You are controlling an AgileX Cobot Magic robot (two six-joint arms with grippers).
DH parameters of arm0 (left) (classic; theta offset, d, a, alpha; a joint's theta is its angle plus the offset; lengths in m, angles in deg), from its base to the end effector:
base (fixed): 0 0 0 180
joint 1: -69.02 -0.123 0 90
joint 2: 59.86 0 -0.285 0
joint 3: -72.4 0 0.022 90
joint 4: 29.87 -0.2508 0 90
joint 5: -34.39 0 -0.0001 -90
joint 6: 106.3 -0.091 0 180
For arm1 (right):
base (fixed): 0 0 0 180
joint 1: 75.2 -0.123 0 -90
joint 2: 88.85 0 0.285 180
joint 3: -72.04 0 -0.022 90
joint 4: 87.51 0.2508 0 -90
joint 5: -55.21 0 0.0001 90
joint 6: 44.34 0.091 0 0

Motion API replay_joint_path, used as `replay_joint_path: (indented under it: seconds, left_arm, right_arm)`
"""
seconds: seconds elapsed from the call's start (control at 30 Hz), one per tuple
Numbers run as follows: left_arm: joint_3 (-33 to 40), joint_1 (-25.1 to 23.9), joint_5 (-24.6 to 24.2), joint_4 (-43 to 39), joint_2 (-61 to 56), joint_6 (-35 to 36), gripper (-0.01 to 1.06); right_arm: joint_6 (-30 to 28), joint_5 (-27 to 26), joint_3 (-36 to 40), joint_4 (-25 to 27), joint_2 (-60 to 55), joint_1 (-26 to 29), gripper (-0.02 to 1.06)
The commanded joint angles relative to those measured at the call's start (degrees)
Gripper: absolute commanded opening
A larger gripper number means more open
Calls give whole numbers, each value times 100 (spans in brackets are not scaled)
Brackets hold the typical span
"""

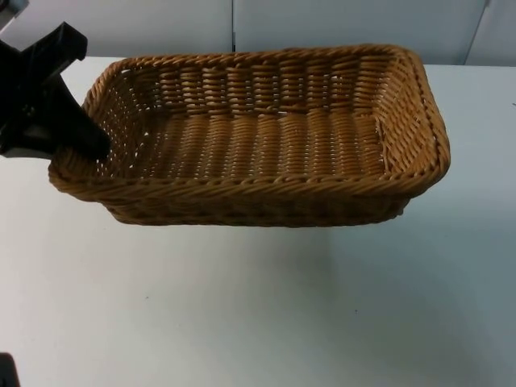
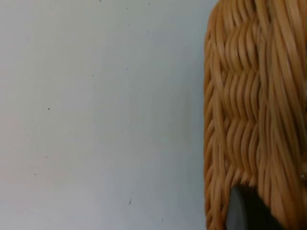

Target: Pick up the basket with the left hand and place the cube into the basket with the right hand.

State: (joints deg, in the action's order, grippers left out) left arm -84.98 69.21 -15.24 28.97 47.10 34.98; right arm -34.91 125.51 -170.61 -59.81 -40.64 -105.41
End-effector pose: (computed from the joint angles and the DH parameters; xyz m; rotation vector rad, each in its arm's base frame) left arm 0.3127 -0.0604 0.1876 -0.0217 2.6919 -1.0268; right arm 0.3879 0.2720 0.3853 -0.4571 2.4563 0.9308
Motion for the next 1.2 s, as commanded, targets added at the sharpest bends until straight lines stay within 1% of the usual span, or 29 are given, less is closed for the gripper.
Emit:
replay_joint_path:
  seconds: [0.0, 0.03, 0.07, 0.1, 0.17, 0.23, 0.27, 0.3, 0.33, 0.37, 0.4, 0.43, 0.5, 0.57, 0.67, 0.73, 0.77, 0.8, 0.83, 0.87, 0.93, 1.0, 1.17]
  left_arm:
    - [-1, 18, -87, 160, -91, -12, 0]
    - [-1, 18, -87, 160, -91, -12, 0]
    - [-1, 18, -87, 160, -91, -12, 0]
    - [-1, 18, -87, 160, -91, -12, 0]
    - [-1, 18, -87, 160, -91, -12, 0]
    - [-1, 18, -87, 160, -91, -12, 0]
    - [-1, 18, -87, 160, -91, -12, 0]
    - [-1, 18, -87, 160, -91, -12, 0]
    - [-1, 18, -87, 160, -91, -12, 0]
    - [-1, 18, -87, 160, -91, -12, 0]
    - [-1, 18, -87, 160, -91, -12, 0]
    - [-1, 18, -87, 160, -91, -12, 0]
    - [-1, 18, -138, 160, -91, -12, 0]
    - [-1, 18, -166, 160, -91, -12, 0]
    - [-1, 18, -191, 160, -91, -12, 0]
    - [-1, 18, -191, 171, -91, -12, 0]
    - [-1, 18, -191, 184, -91, -12, 0]
    - [-1, 18, -191, 184, -91, -12, 0]
    - [-1, 18, -191, 184, -91, -12, 0]
    - [-1, 18, -191, 184, -91, -12, 0]
    - [-1, 18, -191, 184, -91, -12, 0]
    - [-1, 18, -191, 184, -91, -12, 0]
    - [-1, 18, -160, 195, -91, -12, 0]
  right_arm:
    - [19, -33, 103, -40, 237, 5, 26]
    - [8, -33, 507, -243, 462, 5, 26]
    - [-24, -33, 882, -340, 648, 5, 26]
    - [-24, -33, 882, -340, 648, 5, 26]
    - [-106, -33, 1646, -532, 1003, 5, 26]
    - [-133, -33, 2397, -965, 1367, 5, 26]
    - [-133, -33, 2589, -1024, 1456, 5, 26]
    - [-133, -33, 2589, -1024, 1456, 5, 26]
    - [-187, -33, 3138, -1156, 1708, 5, 26]
    - [-233, -33, 3482, -1156, 1845, 5, 26]
    - [-245, -47, 3734, -1142, 1931, 5, 26]
    - [-245, -47, 3734, -1142, 1931, 5, 26]
    - [-259, -195, 4207, -1142, 2019, 5, 26]
    - [-273, -204, 4346, -1142, 2013, 5, 26]
    - [-332, -402, 4838, -1075, 2013, 5, 26]
    - [-341, -486, 4926, -1091, 2013, 5, 26]
    - [-341, -541, 5022, -1102, 2013, 5, 28]
    - [-341, -598, 5110, -1131, 2013, 5, 32]
    - [-341, -686, 5197, -1162, 2013, 5, 41]
    - [-341, -686, 5197, -1162, 2013, 5, 41]
    - [-341, -714, 5232, -1277, 2013, 5, 51]
    - [-341, -772, 5232, -1276, 2013, 5, 59]
    - [-341, -980, 5232, -1276, 2013, 5, 65]
